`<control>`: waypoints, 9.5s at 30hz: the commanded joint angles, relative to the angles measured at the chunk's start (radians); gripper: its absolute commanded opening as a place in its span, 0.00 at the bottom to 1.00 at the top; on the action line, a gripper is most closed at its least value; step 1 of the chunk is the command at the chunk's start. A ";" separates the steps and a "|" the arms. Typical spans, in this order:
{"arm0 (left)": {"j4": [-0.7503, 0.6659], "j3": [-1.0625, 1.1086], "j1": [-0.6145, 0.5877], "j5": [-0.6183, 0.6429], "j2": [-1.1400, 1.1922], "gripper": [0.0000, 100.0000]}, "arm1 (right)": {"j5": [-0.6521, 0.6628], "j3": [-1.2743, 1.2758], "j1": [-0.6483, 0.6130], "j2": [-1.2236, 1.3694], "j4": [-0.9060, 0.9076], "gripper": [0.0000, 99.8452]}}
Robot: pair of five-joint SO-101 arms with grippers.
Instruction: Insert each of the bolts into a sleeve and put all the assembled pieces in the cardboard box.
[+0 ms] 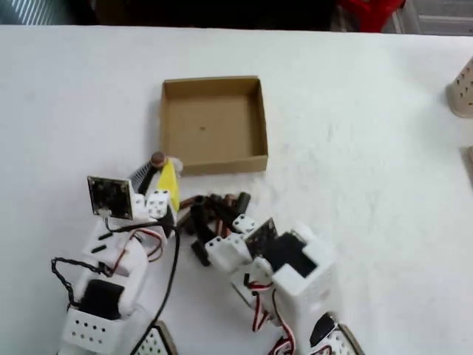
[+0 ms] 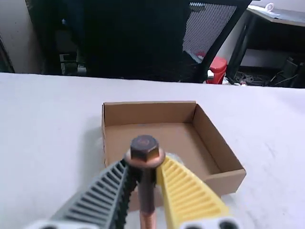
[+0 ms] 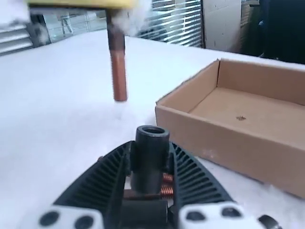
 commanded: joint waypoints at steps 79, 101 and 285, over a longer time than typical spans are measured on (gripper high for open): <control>0.155 -0.420 -0.073 0.002 0.688 0.02 | 0.178 -0.902 0.616 -0.565 2.756 0.11; 0.153 -0.420 -0.073 0.002 0.688 0.02 | 0.178 -0.930 0.624 -0.380 2.669 0.11; 0.169 -0.078 0.185 -0.083 -0.134 0.02 | -0.084 -0.098 -0.035 0.013 0.015 0.02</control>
